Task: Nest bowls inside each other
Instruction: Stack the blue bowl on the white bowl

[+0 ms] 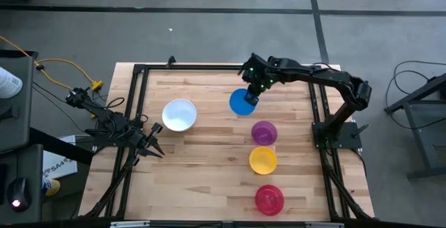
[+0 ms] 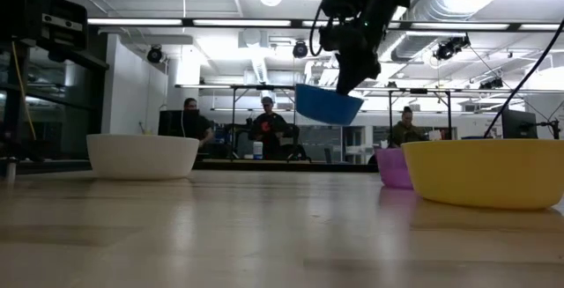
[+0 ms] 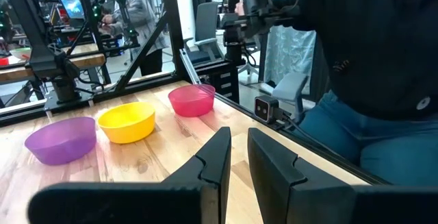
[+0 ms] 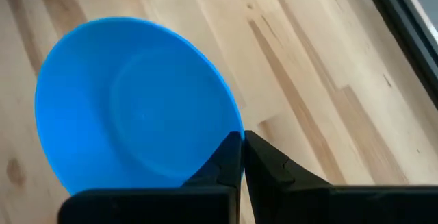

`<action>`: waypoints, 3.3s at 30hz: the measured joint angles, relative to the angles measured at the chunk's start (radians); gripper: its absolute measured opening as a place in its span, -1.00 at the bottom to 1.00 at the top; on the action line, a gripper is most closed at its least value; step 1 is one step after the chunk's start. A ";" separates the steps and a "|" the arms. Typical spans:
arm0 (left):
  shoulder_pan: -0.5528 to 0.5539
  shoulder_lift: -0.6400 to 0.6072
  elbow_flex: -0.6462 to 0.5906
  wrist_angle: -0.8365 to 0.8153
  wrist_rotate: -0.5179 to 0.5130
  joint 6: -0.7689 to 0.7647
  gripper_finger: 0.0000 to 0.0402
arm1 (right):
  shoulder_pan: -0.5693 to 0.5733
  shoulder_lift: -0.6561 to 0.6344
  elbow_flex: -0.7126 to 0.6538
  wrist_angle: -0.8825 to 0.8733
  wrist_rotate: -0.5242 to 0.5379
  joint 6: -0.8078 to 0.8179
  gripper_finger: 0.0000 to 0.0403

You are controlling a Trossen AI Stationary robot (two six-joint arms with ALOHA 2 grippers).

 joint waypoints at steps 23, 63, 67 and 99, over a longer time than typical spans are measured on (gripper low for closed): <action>0.000 0.000 0.000 0.000 0.000 0.000 -0.75 | 0.128 0.000 0.001 0.002 -0.001 0.265 -0.98; 0.251 1.065 0.832 -0.423 -0.278 0.267 -0.75 | 0.170 0.000 0.000 0.000 -0.005 0.344 -0.98; 0.377 1.153 0.917 -0.415 -0.192 0.314 -0.75 | 0.198 0.000 0.000 0.000 0.000 0.344 -0.98; 0.511 1.328 0.992 -0.259 -0.001 0.304 -0.75 | 0.227 0.000 0.000 -0.014 0.016 0.321 -0.98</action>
